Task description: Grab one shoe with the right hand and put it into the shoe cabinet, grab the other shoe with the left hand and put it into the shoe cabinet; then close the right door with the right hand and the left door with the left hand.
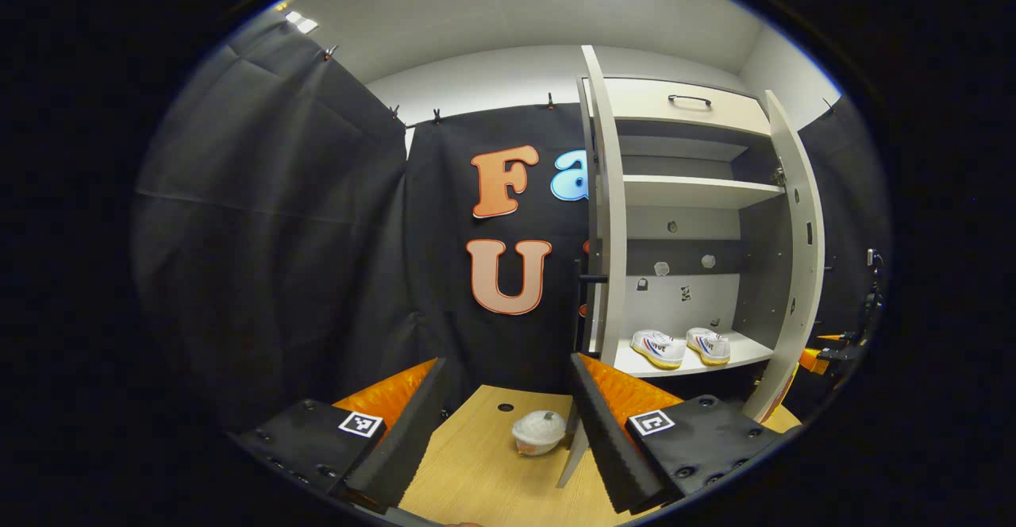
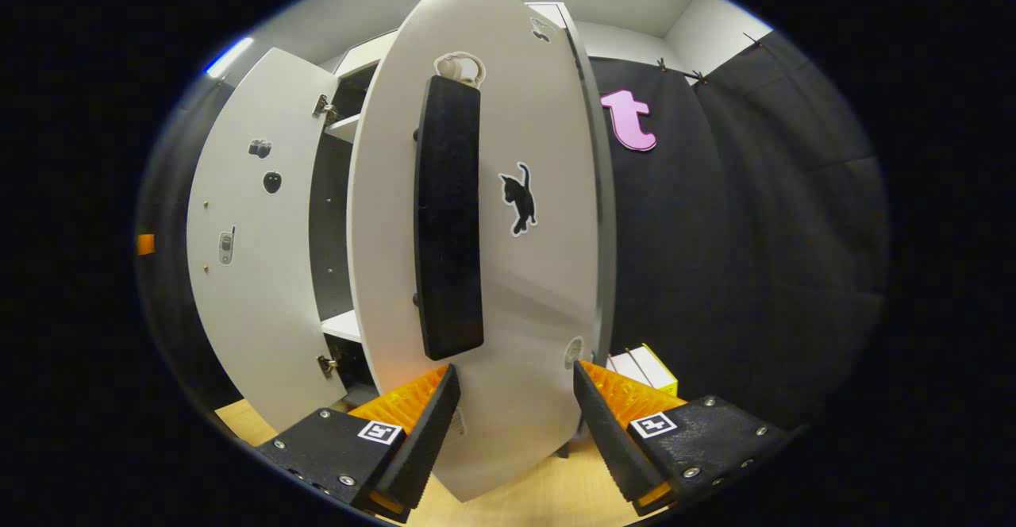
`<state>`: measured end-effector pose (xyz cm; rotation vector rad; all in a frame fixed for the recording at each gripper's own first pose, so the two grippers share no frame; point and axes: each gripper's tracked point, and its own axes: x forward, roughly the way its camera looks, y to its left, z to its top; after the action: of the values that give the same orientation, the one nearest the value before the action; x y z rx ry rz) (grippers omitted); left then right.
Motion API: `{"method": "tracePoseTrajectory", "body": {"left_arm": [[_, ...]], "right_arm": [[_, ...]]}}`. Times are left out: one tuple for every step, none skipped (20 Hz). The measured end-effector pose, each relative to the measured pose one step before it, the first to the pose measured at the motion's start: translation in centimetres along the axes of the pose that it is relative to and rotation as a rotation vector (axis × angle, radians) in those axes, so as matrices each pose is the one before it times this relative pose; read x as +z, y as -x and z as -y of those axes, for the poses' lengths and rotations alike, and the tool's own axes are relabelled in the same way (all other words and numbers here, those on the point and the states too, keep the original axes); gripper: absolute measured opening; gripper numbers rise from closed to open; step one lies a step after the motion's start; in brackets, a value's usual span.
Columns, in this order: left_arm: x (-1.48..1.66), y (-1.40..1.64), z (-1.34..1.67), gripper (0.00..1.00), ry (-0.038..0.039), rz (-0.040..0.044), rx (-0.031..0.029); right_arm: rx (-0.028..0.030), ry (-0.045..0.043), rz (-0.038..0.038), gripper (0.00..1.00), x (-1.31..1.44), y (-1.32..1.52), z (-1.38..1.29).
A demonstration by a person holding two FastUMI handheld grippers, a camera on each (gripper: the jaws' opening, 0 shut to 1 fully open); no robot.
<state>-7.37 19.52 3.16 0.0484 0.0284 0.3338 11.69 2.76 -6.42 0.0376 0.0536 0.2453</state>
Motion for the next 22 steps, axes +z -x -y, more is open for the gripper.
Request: {"method": "tracePoseTrajectory", "body": {"left_arm": [[0.005,0.132,-0.314,0.97,0.00107,0.00021,0.00965],[-0.060,0.101,-0.229,0.97,0.00280,-0.00028,0.00756],[-0.111,0.093,-0.307,0.97,0.00306,-0.00249,0.00685],[-0.060,0.036,-0.366,0.94,0.00166,-0.00149,0.00667],[-0.084,0.073,-0.316,0.95,-0.00021,-0.00145,0.00779],[-0.090,0.070,-0.476,0.95,-0.00232,-0.00086,0.00990],[-0.112,0.130,-0.513,0.95,-0.00256,0.00042,0.00869],[-0.146,-0.013,-0.414,0.94,-0.00055,0.00030,0.00644],[-0.295,-0.147,-0.155,0.94,0.00316,-0.00079,0.00084],[-0.370,-0.157,-0.185,0.95,0.00803,-0.00379,-0.00174],[-0.413,-0.265,-0.109,0.95,0.00799,-0.00487,-0.00504],[-0.395,-0.230,-0.027,0.95,0.00412,-0.00653,-0.00126],[-0.584,-0.343,-0.193,0.95,-0.00070,-0.00482,-0.00189],[-0.468,-0.350,-0.093,0.97,-0.00408,-0.00258,-0.00273],[-0.424,-0.458,0.194,0.96,-0.00390,-0.00388,-0.00738],[-0.579,-0.452,0.371,0.97,-0.00300,-0.00726,-0.00970],[-0.732,-0.519,0.249,0.95,-0.00093,-0.00688,-0.01070],[-0.469,-0.655,0.315,0.95,0.00226,-0.00561,-0.01099],[-0.469,-0.547,0.269,0.96,0.00519,-0.00555,-0.01224],[-0.581,-0.584,0.317,0.97,0.00687,-0.00669,-0.01255],[-0.542,-0.742,0.150,0.99,0.00797,-0.00952,-0.01199],[-0.598,-0.637,0.377,0.95,0.00597,-0.00992,-0.01234]], "right_arm": [[0.01266,-0.00077,-0.00183,0.90,-0.181,-0.963,-0.809],[0.00460,-0.00026,-0.00256,0.92,-0.092,-0.915,-0.459],[0.00506,-0.00229,-0.00499,0.92,-0.149,-0.876,-0.502],[0.00865,-0.00435,-0.00223,0.92,0.196,-0.939,-0.346],[0.00616,-0.00500,-0.00128,0.92,0.116,-0.644,-0.464],[0.00549,-0.00130,-0.00541,0.92,-0.205,-0.724,-0.579],[-0.00760,0.00942,0.00815,0.92,0.122,-0.236,-0.208],[-0.00366,0.00827,0.00238,0.91,0.218,0.019,0.120],[-0.00126,0.00022,0.00173,0.91,0.016,-0.040,0.001],[0.00011,-0.00514,-0.00238,0.91,-0.051,-0.245,-0.096],[-0.00010,-0.00786,-0.00488,0.91,-0.023,-0.178,-0.069],[-0.00361,-0.00788,-0.00538,0.91,-0.060,-0.208,-0.080],[-0.00481,-0.00649,-0.00456,0.91,-0.043,-0.222,-0.062],[-0.00696,-0.00458,-0.00306,0.91,0.021,-0.104,-0.021],[-0.00755,-0.00507,-0.00463,0.91,-0.028,-0.103,-0.036],[-0.00662,-0.00558,-0.00354,0.91,0.004,-0.224,-0.098],[-0.00589,-0.00331,-0.00444,0.91,-0.041,-0.190,-0.026],[-0.00629,0.00225,-0.00071,0.91,-0.005,-0.233,-0.014],[-0.00688,0.00581,0.00239,0.91,0.075,-0.100,-0.024],[-0.00629,0.00858,0.00294,0.91,0.004,-0.134,-0.020],[-0.00591,0.00559,0.00174,0.91,0.026,-0.075,0.011],[-0.00622,0.00375,0.00119,0.91,0.079,-0.060,-0.024]]}}
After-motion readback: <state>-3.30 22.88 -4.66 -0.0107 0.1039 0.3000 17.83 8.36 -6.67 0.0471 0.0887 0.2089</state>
